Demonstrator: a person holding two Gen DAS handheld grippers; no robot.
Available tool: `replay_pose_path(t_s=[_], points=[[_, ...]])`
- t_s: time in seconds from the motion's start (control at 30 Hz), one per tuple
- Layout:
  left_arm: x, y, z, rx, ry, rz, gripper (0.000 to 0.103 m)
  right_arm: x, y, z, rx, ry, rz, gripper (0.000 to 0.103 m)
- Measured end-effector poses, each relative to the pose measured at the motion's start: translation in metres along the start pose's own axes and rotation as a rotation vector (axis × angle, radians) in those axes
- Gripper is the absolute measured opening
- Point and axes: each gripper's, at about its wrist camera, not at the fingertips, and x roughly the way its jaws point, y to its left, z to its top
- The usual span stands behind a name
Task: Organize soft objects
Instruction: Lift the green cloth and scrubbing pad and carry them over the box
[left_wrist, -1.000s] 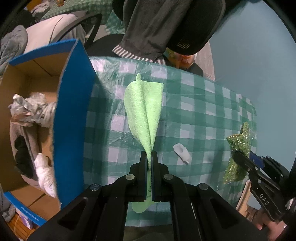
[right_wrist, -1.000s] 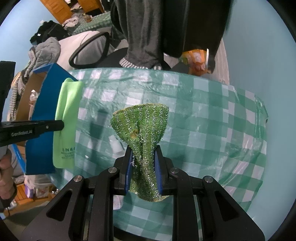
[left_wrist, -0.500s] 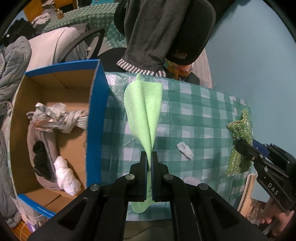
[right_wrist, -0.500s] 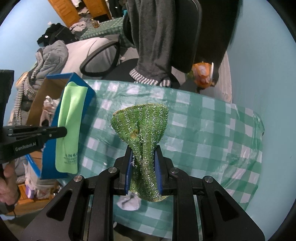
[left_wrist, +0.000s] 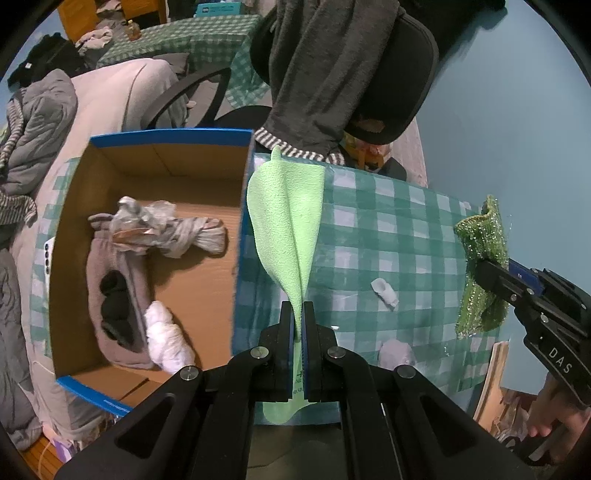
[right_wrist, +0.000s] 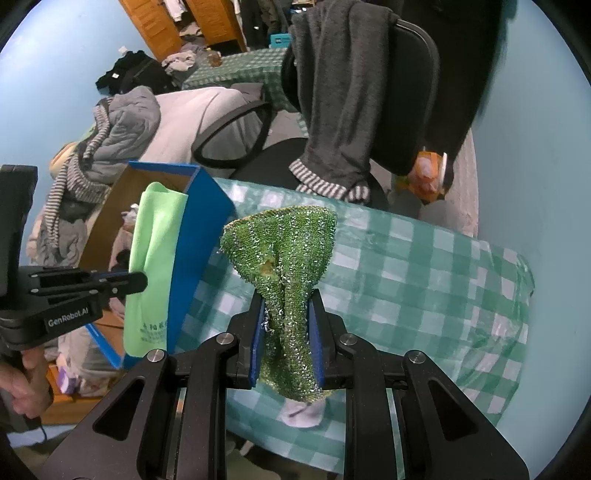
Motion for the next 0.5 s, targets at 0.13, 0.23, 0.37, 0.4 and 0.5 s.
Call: replay_pose_path(t_s=[0.13, 0.23, 0.37, 0.4, 0.5], points=[[-0.01, 0.011, -0.003, -0.017, -0.015, -0.012, 0.003, -0.001, 0.015, 0.005, -0.021, -0.008, 0.01, 0.02], [-0.016, 0.018, -0.004, -0.026, -0.026, -0.016, 0.003, -0.001, 0.026, 0.01, -0.037, -0.012, 0.017, 0.02], [-0.024, 0.028, -0.004, -0.037, -0.036, -0.018, 0.003, 0.0, 0.04, 0.016, -0.056, -0.021, 0.026, 0.02], [-0.026, 0.03, -0.004, -0.041, -0.039, -0.017, 0.003, 0.0, 0.043, 0.017, -0.061, -0.023, 0.028, 0.02], [-0.031, 0.038, -0.004, -0.052, -0.048, -0.016, 0.003, 0.002, 0.055, 0.022, -0.078, -0.027, 0.037, 0.02]])
